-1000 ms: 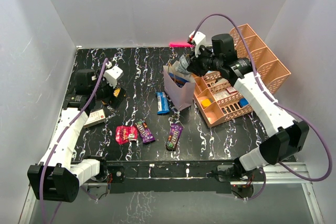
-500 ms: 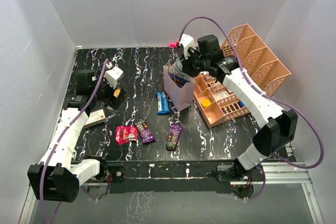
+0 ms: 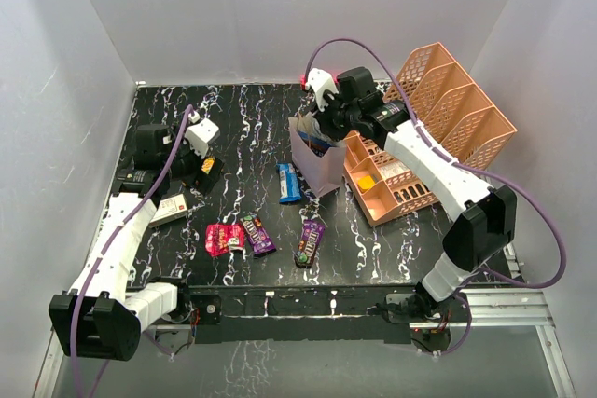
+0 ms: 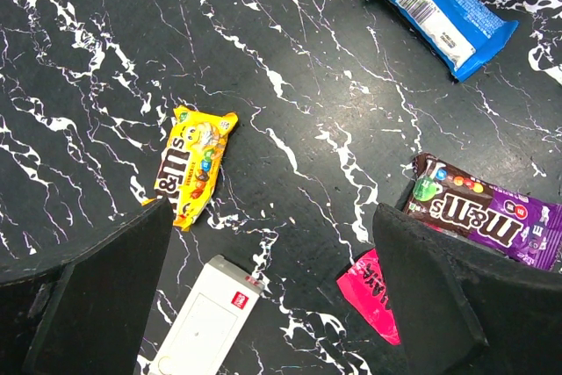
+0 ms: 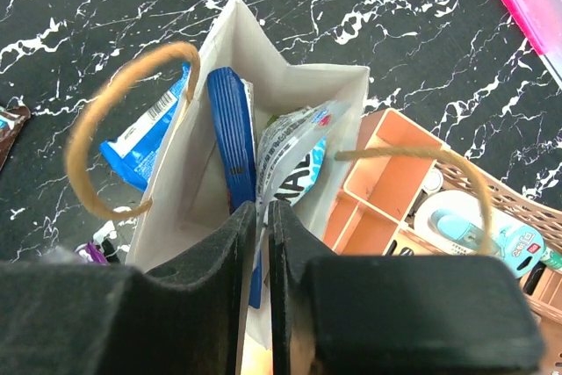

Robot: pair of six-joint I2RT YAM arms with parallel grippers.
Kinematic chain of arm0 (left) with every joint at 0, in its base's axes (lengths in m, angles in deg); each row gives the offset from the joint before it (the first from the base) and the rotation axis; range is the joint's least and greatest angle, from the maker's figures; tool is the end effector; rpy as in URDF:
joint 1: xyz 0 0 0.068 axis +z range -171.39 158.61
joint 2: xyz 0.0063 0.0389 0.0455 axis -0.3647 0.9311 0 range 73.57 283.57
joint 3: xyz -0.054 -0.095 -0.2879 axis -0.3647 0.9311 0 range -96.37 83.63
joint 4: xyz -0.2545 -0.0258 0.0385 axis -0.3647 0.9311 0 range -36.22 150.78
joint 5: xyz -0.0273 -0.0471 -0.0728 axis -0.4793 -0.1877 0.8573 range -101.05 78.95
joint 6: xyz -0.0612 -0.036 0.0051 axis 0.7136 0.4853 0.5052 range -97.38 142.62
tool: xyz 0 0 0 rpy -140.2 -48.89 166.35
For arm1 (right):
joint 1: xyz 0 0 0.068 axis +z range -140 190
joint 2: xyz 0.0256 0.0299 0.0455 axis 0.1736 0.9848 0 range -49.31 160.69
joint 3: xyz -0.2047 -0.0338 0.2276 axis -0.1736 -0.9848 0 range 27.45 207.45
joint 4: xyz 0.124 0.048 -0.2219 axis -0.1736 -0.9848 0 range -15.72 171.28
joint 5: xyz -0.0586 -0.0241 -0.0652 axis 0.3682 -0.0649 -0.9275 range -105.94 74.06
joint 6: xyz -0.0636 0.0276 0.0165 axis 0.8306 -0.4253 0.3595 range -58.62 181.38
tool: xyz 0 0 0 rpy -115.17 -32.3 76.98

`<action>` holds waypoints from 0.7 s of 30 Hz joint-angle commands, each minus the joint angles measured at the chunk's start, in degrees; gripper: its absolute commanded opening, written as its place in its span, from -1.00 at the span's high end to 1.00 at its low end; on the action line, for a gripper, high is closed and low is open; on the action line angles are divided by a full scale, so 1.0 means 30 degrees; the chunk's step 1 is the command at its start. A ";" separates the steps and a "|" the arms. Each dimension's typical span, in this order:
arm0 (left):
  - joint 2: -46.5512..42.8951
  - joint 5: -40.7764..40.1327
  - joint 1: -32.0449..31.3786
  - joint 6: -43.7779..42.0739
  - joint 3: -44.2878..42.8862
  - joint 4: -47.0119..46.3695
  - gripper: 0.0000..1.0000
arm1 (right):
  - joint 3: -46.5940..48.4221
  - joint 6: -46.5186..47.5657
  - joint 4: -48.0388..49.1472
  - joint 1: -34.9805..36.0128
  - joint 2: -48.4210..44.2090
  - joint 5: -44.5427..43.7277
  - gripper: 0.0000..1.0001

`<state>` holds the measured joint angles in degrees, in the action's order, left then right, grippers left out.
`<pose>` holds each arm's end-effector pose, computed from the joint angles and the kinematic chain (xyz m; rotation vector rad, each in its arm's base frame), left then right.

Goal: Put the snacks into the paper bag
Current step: Place the snack in the paper bag.

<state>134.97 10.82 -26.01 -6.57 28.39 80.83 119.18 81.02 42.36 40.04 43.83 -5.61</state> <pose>0.2284 -0.0403 0.3404 0.8192 1.9421 -0.1547 0.3239 0.1995 0.3819 -1.0429 2.0263 0.3005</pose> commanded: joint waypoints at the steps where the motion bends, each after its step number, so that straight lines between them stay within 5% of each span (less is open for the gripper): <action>1: -0.0464 0.0439 0.0083 -0.0253 0.0082 0.0077 -0.92 | 0.0773 0.0249 0.0815 0.0062 -0.0025 -0.0522 0.66; 11: -0.0138 0.0025 0.0105 -0.0225 0.0150 -0.0198 -0.94 | 0.1259 0.0098 0.0530 0.0039 -0.0315 -0.0156 0.52; 21: 0.0596 -0.3777 0.0105 0.0617 0.0455 -0.0923 -0.97 | 0.0536 -0.0072 0.0230 0.0035 -0.2386 0.1829 0.32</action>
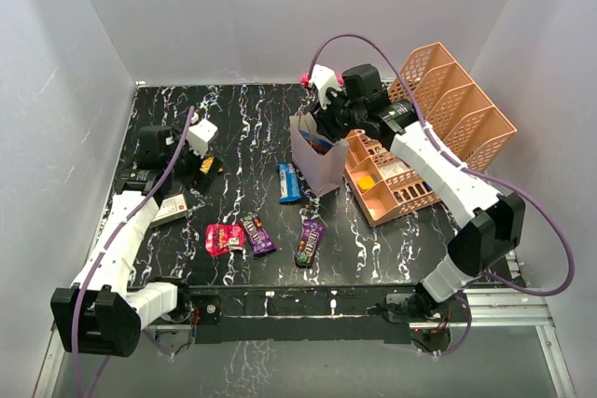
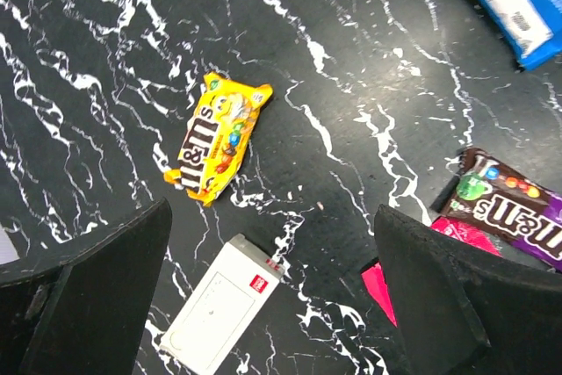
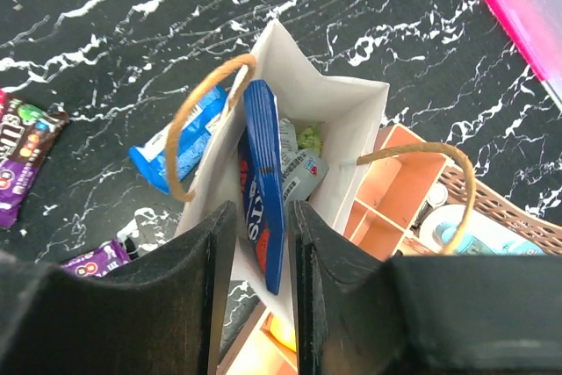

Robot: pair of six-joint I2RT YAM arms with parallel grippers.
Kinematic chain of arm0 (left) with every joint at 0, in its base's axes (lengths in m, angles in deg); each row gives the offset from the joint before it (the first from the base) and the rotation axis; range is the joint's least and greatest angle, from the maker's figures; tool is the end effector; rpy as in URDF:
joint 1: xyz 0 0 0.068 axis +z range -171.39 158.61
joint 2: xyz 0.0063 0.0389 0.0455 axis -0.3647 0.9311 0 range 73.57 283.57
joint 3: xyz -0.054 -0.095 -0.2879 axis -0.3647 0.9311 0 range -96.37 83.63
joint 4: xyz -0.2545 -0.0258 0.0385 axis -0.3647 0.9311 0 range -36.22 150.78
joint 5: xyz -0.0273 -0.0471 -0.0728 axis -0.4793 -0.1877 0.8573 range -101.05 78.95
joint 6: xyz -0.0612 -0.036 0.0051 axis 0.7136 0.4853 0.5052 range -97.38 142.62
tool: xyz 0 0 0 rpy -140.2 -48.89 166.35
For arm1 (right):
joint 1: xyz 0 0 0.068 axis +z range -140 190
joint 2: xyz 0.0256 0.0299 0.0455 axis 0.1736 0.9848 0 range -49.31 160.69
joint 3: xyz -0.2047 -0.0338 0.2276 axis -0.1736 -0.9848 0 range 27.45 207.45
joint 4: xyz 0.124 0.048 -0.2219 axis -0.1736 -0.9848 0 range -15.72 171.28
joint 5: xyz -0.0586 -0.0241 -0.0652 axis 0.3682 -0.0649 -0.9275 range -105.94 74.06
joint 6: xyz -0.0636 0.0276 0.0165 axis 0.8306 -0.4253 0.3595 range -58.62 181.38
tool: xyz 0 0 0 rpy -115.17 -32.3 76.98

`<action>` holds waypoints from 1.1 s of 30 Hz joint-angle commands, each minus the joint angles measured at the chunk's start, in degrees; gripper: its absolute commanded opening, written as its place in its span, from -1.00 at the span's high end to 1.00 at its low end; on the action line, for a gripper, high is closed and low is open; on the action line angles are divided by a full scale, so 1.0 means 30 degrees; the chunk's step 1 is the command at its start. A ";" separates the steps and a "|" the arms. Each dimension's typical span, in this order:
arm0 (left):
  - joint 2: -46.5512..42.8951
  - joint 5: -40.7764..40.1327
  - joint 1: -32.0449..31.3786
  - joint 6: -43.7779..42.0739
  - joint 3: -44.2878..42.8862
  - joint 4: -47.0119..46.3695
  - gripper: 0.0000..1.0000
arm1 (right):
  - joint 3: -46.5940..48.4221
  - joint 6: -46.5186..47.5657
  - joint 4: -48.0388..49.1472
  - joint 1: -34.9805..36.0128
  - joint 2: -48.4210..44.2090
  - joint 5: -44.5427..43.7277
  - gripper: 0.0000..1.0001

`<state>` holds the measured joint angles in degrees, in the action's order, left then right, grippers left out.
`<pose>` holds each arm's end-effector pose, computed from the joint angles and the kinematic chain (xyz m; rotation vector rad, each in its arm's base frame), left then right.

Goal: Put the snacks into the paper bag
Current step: Place the snack in the paper bag, then pick up the snack from the center of the board.

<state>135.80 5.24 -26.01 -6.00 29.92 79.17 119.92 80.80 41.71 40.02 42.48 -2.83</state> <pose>0.2345 -0.0354 0.3299 0.7651 1.9949 -0.0624 0.3161 0.1980 0.3940 -1.0530 1.9917 0.3568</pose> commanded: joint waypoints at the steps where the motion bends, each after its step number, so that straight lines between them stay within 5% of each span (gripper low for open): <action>1: 0.0483 -0.2191 0.0120 0.0451 -0.0161 -0.0273 -0.97 | 0.0177 0.0016 0.0432 0.0027 -0.2166 0.0913 0.31; 6: 0.1746 -0.1916 0.0299 0.0563 -0.0983 0.0930 -0.97 | -0.0487 0.0145 0.0315 -0.0136 -0.3615 0.1073 0.16; 14: 0.2720 0.3015 0.0267 -0.3255 -0.0812 0.4932 -0.95 | -0.2977 0.0295 0.0960 -0.1458 -0.6043 0.2353 -0.22; 21: 0.1957 0.4090 -0.0128 -0.8120 0.2029 0.6477 -0.83 | -0.4114 -0.0070 0.1669 -0.2799 -0.6946 0.3796 -0.28; 33: 0.1625 0.4133 -0.2064 -1.1922 0.4810 0.5269 -0.97 | -0.4360 -0.0333 0.1778 -0.3668 -0.7109 0.4576 -0.32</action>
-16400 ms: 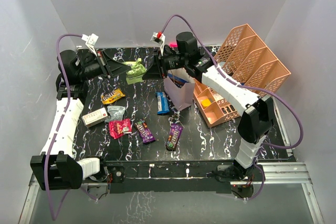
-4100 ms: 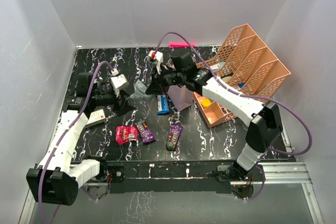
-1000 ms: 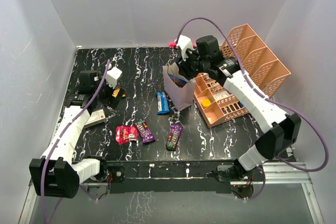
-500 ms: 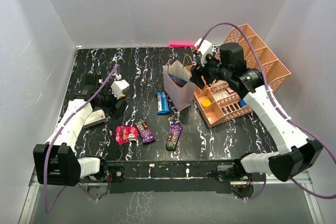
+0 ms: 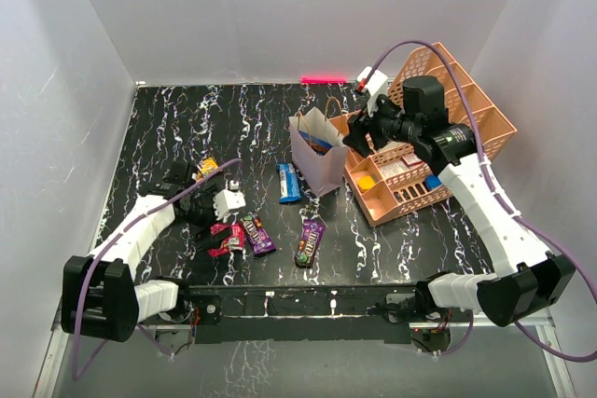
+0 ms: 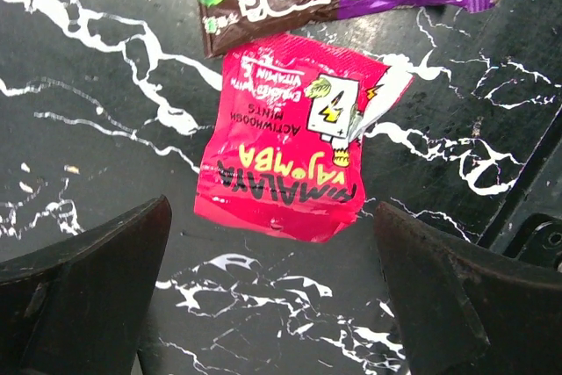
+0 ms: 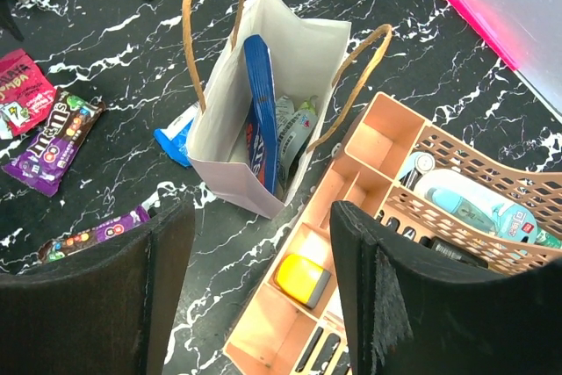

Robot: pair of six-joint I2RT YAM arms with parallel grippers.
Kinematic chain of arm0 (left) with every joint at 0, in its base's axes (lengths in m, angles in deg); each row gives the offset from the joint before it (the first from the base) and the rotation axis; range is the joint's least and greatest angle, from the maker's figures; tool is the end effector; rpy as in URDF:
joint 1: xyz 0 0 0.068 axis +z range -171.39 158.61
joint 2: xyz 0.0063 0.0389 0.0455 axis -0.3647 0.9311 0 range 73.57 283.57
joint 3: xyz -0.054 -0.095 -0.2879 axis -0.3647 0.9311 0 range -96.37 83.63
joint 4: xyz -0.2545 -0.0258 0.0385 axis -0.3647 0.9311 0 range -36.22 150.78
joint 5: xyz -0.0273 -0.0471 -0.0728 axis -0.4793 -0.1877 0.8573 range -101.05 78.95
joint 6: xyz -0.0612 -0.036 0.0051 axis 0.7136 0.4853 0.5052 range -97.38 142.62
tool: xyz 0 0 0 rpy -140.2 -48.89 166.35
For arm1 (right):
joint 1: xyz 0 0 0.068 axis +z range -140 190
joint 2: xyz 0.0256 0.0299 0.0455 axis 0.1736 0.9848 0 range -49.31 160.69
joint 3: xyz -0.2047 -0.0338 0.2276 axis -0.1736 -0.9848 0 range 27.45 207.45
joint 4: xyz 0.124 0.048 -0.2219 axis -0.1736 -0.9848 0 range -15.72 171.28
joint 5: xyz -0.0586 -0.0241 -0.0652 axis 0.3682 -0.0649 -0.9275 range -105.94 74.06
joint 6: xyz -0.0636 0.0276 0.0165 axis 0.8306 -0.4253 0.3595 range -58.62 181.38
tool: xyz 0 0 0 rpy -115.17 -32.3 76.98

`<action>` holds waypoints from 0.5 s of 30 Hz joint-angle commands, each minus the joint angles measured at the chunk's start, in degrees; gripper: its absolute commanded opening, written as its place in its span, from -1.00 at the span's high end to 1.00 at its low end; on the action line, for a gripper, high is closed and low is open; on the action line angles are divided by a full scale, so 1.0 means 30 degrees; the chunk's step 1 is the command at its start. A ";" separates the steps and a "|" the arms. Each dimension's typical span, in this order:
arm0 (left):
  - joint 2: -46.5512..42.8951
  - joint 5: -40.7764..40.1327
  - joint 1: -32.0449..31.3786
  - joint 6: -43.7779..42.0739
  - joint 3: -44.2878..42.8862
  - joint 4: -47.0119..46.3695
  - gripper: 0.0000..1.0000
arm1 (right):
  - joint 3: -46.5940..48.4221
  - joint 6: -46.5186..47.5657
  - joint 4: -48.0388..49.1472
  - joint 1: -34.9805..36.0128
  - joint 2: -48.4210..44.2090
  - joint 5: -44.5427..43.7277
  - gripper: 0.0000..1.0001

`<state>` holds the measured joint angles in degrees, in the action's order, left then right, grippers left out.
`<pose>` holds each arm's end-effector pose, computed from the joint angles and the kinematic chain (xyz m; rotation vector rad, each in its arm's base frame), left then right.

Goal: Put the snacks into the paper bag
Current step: Pick up the snack from the center of the board.

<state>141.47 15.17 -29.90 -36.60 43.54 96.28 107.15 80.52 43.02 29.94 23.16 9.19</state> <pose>0.1860 -0.0539 0.2126 1.5467 2.1148 -0.3565 0.2463 0.1158 0.4241 -0.9399 1.8670 0.4705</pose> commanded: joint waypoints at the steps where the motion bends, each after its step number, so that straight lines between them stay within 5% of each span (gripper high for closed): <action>1: -0.0167 0.0813 -0.1041 -0.1873 0.0384 -0.0541 -0.97 | -0.0159 -0.0268 0.1355 -0.0421 -0.0679 0.0679 -0.32; 10: 0.1662 -0.1153 -0.3149 -0.1605 0.1381 -0.2444 -0.95 | -0.0812 -0.0417 0.1723 -0.1076 -0.1165 0.1088 -0.35; 15: 0.2270 -0.2288 -0.3777 -0.1029 0.1977 -0.2982 -0.74 | -0.0861 -0.0419 0.1715 -0.1174 -0.1294 0.1276 -0.37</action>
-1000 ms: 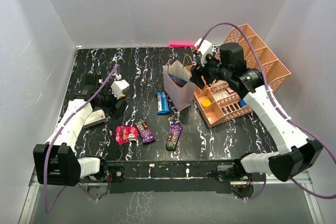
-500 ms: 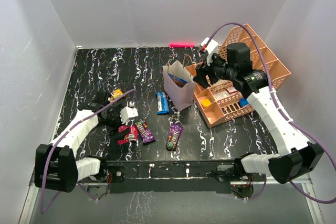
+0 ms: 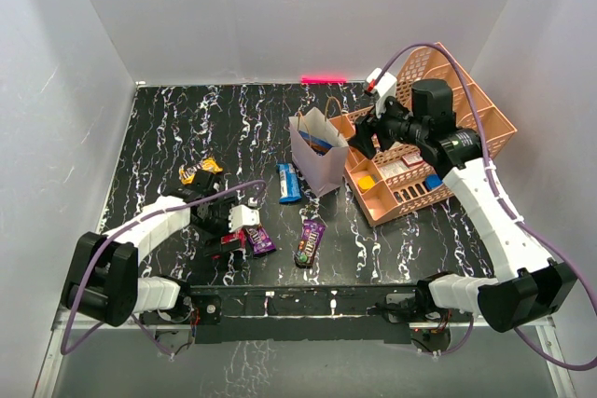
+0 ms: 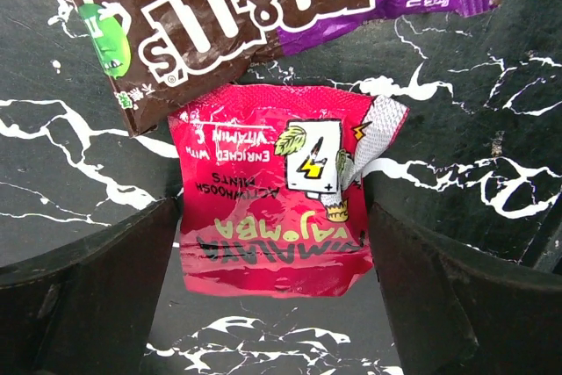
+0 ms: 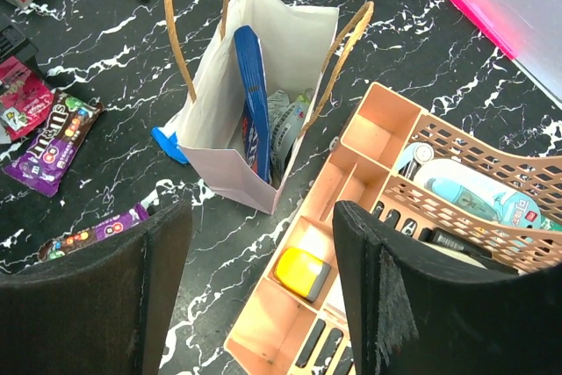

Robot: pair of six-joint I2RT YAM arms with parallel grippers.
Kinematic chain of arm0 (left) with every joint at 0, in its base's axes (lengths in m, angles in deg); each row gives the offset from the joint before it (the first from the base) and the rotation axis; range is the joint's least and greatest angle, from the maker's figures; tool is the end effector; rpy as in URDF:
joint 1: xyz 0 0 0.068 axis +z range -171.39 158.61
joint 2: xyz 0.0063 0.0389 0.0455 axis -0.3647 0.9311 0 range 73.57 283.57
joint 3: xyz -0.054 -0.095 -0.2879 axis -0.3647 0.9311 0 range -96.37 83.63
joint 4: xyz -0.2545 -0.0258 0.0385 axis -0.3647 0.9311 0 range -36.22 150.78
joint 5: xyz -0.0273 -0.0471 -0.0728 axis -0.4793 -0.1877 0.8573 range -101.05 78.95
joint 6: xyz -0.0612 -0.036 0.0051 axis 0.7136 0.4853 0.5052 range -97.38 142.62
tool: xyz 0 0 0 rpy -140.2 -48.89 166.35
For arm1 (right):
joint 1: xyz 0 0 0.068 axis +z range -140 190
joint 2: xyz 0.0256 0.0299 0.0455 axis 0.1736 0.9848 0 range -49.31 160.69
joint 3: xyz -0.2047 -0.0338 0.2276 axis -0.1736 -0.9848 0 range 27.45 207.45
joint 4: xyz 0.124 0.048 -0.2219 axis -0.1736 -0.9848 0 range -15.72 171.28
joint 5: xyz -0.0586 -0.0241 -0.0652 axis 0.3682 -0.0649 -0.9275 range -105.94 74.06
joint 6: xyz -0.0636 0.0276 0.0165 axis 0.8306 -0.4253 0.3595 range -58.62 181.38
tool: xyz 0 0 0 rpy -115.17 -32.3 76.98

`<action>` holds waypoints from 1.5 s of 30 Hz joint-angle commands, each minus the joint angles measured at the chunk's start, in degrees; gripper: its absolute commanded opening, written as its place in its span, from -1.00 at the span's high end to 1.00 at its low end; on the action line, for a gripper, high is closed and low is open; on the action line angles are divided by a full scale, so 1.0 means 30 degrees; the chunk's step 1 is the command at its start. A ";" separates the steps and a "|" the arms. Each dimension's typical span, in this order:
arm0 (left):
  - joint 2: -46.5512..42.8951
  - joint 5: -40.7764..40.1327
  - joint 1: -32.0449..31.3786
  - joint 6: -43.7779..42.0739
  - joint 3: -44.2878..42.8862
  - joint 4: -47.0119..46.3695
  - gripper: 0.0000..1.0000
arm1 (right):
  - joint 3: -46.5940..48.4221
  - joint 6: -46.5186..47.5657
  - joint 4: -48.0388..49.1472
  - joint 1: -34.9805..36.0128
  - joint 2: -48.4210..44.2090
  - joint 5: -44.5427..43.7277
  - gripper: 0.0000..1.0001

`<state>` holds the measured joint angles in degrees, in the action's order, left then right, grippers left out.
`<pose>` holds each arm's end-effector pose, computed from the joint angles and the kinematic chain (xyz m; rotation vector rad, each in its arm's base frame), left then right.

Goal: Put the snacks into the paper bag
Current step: Pick up the snack from the center of the board.

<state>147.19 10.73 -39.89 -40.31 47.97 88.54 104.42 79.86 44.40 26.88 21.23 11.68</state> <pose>0.1841 -0.0844 0.1773 1.8235 1.9976 -0.3263 0.2432 0.1022 0.4193 -0.8981 1.8674 0.4880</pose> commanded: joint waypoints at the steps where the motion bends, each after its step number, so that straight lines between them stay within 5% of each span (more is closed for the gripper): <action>1: 0.0401 -0.1030 -0.0497 0.0362 0.0579 -0.0478 -0.70 | 0.0024 -0.0210 0.1316 -0.0172 -0.0660 0.0442 -0.37; 8: -0.0015 -0.1781 -0.0731 0.1565 0.1303 -0.1064 -0.46 | -0.0233 -0.0258 0.1453 -0.0254 -0.0492 0.0750 -0.39; 19: -0.0723 -0.0940 -0.0750 0.2727 0.0951 -0.0184 0.20 | 0.0453 -0.0114 0.1500 -0.0238 0.0231 0.1842 -0.40; 34: -0.2091 -0.0709 -0.0718 0.3426 -0.0185 0.1703 0.25 | 0.2268 0.1552 0.1076 -0.0075 0.1982 0.4465 -0.42; 45: -0.3805 0.0783 -0.0688 0.4497 -0.2691 0.1923 0.28 | 0.2195 -0.1763 0.2935 0.1939 0.2446 0.5958 -0.43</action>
<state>137.44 8.39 -41.86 -28.71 44.65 93.31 108.99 80.34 46.28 30.18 28.53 26.69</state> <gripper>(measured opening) 0.362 0.713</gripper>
